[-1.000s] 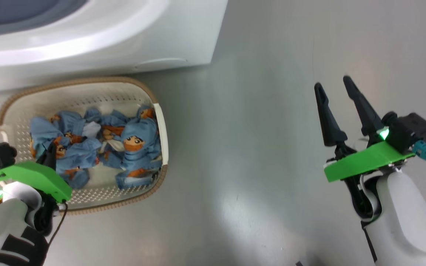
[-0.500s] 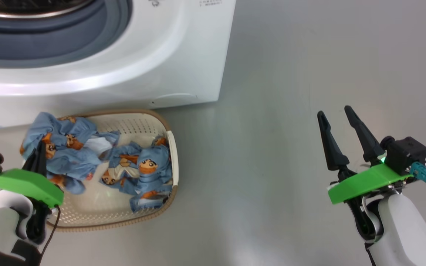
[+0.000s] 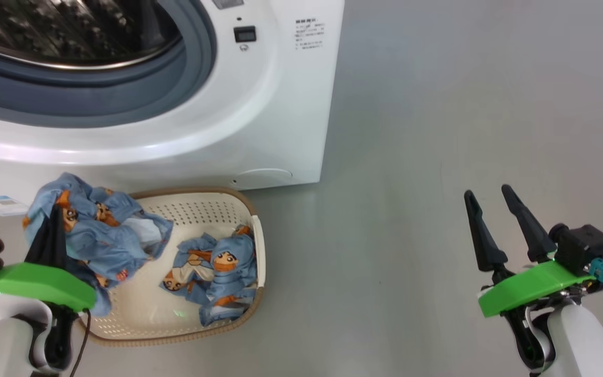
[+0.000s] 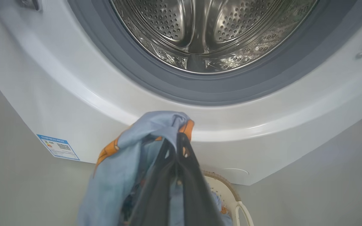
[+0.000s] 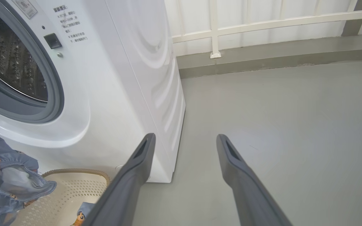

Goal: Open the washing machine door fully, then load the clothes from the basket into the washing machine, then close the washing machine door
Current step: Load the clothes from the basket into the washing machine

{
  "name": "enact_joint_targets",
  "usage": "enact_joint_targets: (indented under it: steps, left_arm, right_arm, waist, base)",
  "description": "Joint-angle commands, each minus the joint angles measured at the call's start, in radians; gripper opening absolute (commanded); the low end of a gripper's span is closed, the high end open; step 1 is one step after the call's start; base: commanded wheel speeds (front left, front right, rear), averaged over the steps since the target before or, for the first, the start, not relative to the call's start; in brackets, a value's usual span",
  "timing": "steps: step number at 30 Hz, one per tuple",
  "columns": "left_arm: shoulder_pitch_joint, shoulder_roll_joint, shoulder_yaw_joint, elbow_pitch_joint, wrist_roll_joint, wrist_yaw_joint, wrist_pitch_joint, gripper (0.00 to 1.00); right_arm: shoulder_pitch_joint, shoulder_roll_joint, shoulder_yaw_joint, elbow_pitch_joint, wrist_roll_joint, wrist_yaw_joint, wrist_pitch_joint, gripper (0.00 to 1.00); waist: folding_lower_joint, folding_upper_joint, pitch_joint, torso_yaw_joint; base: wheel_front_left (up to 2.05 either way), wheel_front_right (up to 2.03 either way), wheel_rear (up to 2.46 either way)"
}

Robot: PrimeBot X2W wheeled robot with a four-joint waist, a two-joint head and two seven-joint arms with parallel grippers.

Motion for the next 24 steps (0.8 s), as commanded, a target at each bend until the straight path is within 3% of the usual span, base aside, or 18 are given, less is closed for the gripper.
enact_joint_targets:
  steps: [1,14,24]
  left_arm:
    - [0.026,0.035,0.059,-0.059,0.025,-0.001,-0.009,0.0]
    - [0.194,0.0,0.16,-0.319,0.121,-0.001,-0.009,0.0]
    - [0.24,-0.036,0.196,-0.385,0.142,-0.001,-0.009,0.0]
  right_arm:
    - [0.03,-0.007,0.014,-0.023,0.021,0.002,-0.012,1.0]
    - [0.08,-0.02,-0.014,-0.035,0.028,0.002,-0.012,1.0]
    - [0.099,-0.024,-0.028,-0.044,0.026,0.002,-0.012,1.0]
  waist:
    - [0.0,0.0,-0.03,0.015]
    - [0.0,0.0,-0.07,0.037]
    - [0.0,0.0,-0.067,0.048]
  base:
    - [0.0,0.0,0.0]
    - [0.0,0.0,0.0]
    - [0.0,0.0,0.0]
